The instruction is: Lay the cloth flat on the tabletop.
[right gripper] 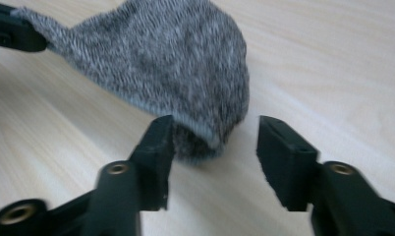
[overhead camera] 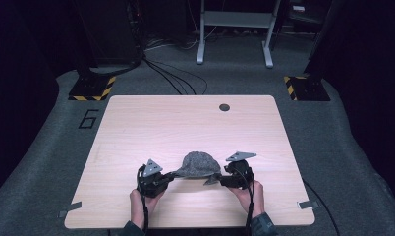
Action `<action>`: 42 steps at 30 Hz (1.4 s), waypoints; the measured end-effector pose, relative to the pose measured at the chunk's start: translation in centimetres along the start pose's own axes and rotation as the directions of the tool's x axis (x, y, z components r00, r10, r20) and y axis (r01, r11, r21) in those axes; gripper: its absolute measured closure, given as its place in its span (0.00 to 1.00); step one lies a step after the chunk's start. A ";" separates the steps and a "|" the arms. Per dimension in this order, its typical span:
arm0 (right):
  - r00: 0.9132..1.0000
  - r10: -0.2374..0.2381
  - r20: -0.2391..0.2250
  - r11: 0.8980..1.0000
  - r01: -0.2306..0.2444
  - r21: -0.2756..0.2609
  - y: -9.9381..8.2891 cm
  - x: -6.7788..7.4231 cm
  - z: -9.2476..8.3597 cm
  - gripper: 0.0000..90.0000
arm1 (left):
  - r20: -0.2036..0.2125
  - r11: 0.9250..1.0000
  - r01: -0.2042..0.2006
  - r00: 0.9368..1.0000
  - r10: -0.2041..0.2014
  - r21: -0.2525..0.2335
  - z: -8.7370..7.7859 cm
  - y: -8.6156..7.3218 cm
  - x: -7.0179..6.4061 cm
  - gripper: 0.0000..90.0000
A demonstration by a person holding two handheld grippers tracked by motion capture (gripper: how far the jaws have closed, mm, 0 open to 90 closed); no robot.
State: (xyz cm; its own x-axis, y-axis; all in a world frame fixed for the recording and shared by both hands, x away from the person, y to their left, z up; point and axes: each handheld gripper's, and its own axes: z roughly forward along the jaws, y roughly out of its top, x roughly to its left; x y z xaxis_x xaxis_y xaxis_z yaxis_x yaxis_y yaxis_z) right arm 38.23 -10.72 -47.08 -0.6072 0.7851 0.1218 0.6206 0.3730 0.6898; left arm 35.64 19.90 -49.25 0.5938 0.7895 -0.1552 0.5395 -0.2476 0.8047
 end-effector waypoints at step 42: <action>0.986 -0.041 0.160 0.998 0.049 -0.048 1.6 -1.2 -1.9 0.86 | -0.053 0.996 -0.044 0.998 0.040 -0.071 -3.3 2.6 1.8 0.96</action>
State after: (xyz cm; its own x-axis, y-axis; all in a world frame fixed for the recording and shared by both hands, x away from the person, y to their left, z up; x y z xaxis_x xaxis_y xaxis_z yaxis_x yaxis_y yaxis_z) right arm 39.06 -12.02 -44.76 -0.5448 0.8382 -0.0226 0.5655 0.3872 0.7282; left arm 36.15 22.51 -45.54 0.5824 0.8077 -0.0922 0.4691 -0.2413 0.8495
